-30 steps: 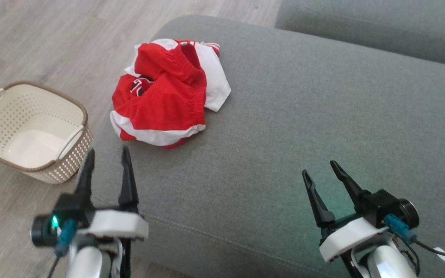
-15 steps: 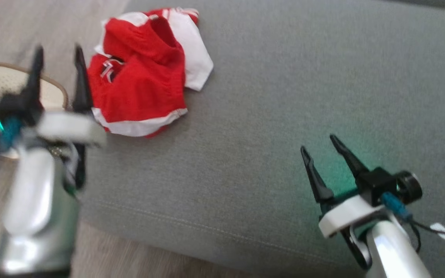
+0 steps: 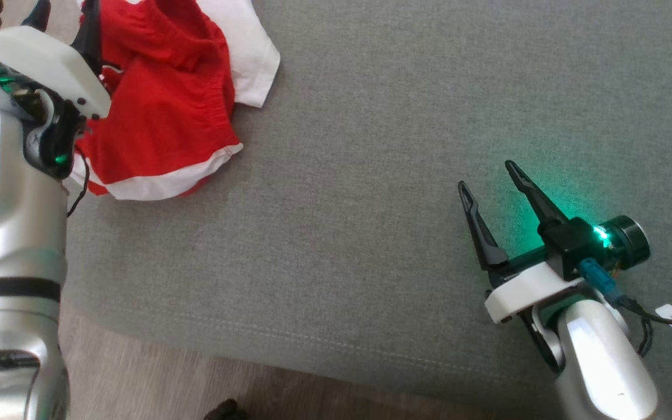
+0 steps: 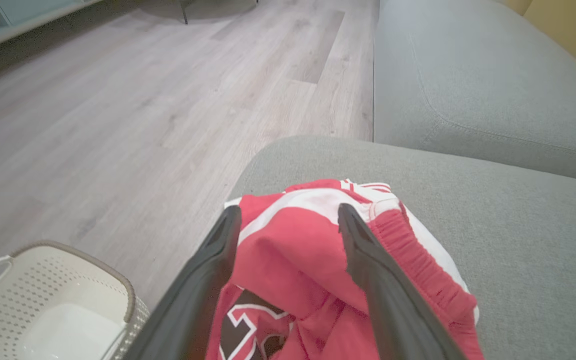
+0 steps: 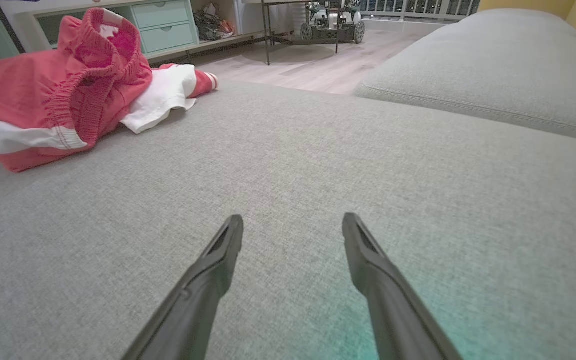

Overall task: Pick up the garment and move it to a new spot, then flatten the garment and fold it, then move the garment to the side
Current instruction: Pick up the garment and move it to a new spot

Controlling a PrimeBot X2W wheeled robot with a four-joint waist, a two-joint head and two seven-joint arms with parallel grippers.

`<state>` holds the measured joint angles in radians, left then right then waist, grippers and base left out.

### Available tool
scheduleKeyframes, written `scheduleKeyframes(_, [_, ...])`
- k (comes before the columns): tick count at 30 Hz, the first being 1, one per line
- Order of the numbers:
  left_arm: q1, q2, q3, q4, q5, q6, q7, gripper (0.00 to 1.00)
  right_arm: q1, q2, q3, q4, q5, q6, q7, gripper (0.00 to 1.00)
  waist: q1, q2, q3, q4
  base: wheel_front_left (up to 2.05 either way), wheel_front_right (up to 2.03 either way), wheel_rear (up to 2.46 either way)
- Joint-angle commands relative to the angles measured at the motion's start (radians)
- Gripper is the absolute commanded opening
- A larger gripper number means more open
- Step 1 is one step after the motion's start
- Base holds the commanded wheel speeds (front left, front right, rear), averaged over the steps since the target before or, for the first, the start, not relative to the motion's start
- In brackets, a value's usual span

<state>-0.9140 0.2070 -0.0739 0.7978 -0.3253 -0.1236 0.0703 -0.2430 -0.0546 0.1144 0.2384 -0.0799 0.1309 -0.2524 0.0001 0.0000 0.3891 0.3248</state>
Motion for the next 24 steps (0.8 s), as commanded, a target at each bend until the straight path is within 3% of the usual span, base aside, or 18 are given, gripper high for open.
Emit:
scheduleKeyframes(1, [-0.045, 0.066, 0.017, 0.006, -0.019, -0.004, 0.009, 1.0, -0.018, 0.004, 0.033, -0.035, -0.004, 0.0, -0.009, 1.0, -0.0001, 0.0, 0.011, -0.007, 0.0, 0.0, 0.0])
scheduleKeyframes(7, [-0.066, 0.055, -0.041, 0.104, -0.137, -0.007, 0.04, 1.0, -0.033, 0.004, 0.071, -0.033, 0.032, 0.0, -0.009, 1.0, -0.0001, 0.0, 0.039, -0.025, 0.0, 0.0, 0.0])
scheduleKeyframes(17, [-0.049, 0.082, -0.154, 0.16, -0.273, -0.007, -0.016, 1.0, -0.069, 0.004, 0.12, -0.028, 0.069, 0.0, -0.009, 1.0, -0.0001, 0.0, 0.072, -0.06, 0.0, 0.0, 0.0])
scheduleKeyframes(18, [-0.049, 0.083, -0.171, 0.157, -0.286, -0.007, -0.024, 0.86, -0.073, 0.004, 0.122, -0.027, 0.071, 0.0, -0.009, 1.0, -0.0001, 0.0, 0.073, -0.064, 0.0, 0.0, 0.0])
scheduleKeyframes(19, [-0.048, 0.089, -0.186, 0.153, -0.297, -0.007, -0.039, 0.02, -0.075, 0.004, 0.123, -0.027, 0.073, 0.0, -0.009, 1.0, -0.0001, 0.0, 0.073, -0.068, 0.0, 0.0, 0.0])
scheduleKeyframes(24, [-0.045, 0.139, -0.242, 0.134, -0.337, -0.007, -0.172, 0.0, -0.066, 0.004, 0.133, -0.018, 0.091, 0.0, -0.009, 1.0, -0.0001, 0.0, 0.043, -0.088, 0.0, 0.0, 0.0])
